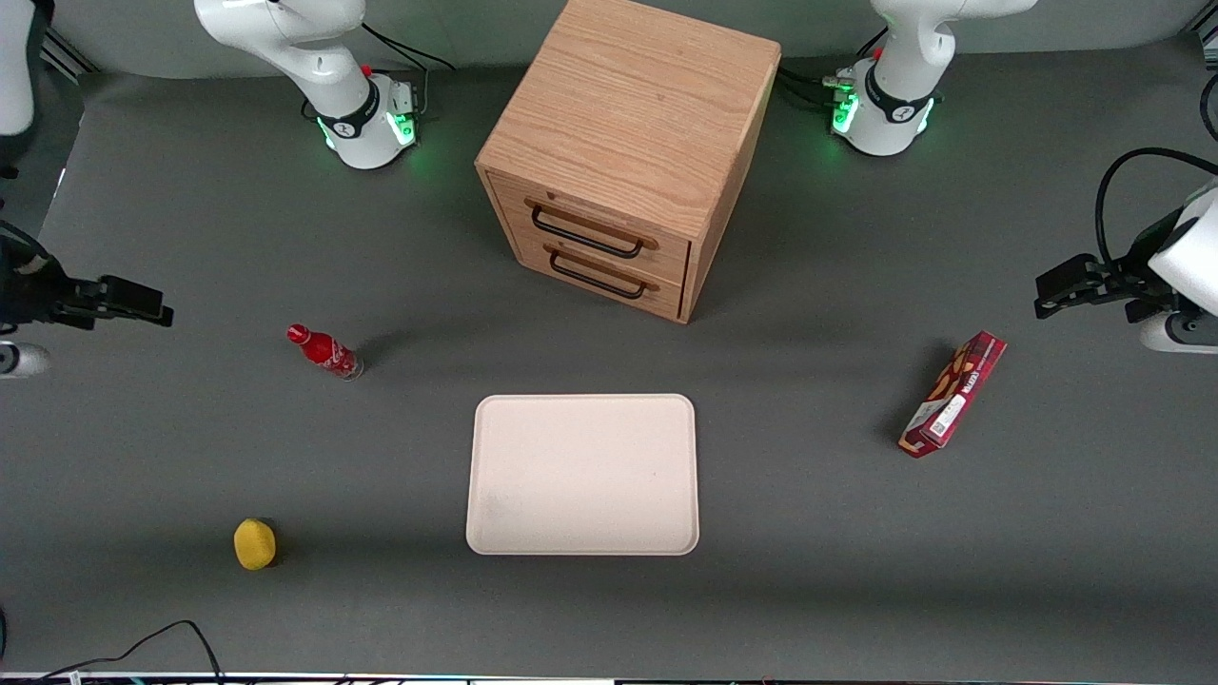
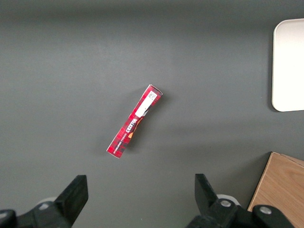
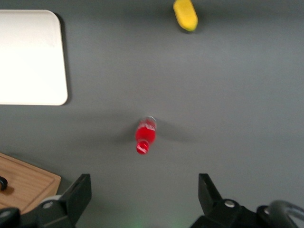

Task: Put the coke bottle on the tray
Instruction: 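Move the open right gripper toward the red Coca-Cola bottle, then lower the right gripper around the bottle cap and close it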

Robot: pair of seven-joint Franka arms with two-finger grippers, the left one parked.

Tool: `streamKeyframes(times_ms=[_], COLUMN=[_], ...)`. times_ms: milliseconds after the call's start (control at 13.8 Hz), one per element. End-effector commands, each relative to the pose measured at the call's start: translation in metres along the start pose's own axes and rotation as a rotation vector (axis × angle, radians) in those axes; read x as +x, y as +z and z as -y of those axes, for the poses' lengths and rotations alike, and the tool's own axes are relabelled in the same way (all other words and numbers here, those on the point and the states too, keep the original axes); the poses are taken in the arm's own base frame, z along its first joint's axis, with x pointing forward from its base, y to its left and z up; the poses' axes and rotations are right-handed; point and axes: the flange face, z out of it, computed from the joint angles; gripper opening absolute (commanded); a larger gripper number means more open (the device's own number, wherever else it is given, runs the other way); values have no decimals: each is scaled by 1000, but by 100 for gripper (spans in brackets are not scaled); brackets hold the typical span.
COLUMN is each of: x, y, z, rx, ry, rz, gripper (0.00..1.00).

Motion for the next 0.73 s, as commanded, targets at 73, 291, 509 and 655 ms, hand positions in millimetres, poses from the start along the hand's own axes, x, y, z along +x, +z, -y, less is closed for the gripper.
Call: streamKeyframes(times_ms=[73,291,509,655], x=[-5,-13,-35,-49], y=[64,119,170,189], z=[19,15,25,28], rx=[44,44,35,35], ry=[-30,-15,-34,-37], rz=[-28,-74,-87,-61], gripper=[100,100,99,98])
